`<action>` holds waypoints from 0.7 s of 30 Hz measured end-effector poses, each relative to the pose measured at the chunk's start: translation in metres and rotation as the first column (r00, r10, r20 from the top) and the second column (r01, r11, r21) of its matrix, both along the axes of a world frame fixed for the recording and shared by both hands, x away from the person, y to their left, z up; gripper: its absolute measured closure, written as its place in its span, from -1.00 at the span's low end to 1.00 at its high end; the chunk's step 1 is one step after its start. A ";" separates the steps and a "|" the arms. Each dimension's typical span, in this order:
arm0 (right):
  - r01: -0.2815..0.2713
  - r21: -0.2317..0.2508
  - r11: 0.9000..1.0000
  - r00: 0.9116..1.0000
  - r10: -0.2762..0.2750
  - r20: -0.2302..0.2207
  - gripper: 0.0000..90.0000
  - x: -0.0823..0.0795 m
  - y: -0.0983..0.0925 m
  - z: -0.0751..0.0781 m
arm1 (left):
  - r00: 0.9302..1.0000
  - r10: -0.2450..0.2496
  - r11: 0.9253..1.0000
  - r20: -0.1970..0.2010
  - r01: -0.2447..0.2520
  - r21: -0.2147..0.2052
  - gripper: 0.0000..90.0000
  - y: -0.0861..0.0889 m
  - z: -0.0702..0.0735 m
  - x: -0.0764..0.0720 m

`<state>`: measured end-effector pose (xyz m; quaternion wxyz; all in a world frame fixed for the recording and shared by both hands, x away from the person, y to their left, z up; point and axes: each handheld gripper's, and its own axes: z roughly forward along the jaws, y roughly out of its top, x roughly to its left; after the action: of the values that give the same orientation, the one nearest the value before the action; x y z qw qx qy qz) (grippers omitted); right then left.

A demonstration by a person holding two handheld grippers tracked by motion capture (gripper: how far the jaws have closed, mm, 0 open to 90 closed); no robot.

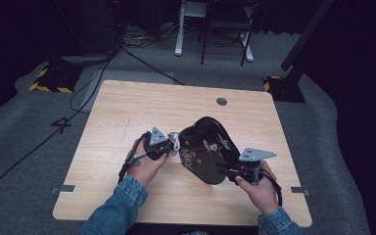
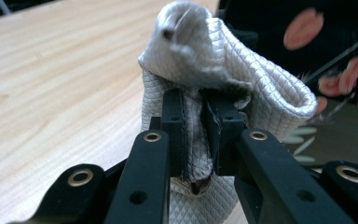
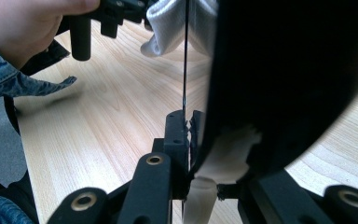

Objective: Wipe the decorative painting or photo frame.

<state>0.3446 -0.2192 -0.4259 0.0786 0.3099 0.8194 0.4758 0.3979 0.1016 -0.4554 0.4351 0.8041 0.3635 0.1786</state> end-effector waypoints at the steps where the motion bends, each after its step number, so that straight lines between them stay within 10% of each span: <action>1: 0.000 0.000 1.000 1.000 0.000 0.000 0.76 0.000 0.000 0.000 | 1.000 -0.002 1.000 -0.004 0.002 0.008 0.75 -0.001 -0.002 0.000; 21: 0.008 0.000 1.000 1.000 -0.008 0.001 0.76 0.000 -0.001 0.000 | 0.997 -0.034 0.994 -0.070 0.041 0.097 0.75 -0.013 -0.020 -0.005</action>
<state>0.3450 -0.2205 -0.4254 0.0811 0.3130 0.8181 0.4755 0.3931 0.0883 -0.4754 0.3857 0.8369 0.3536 0.1606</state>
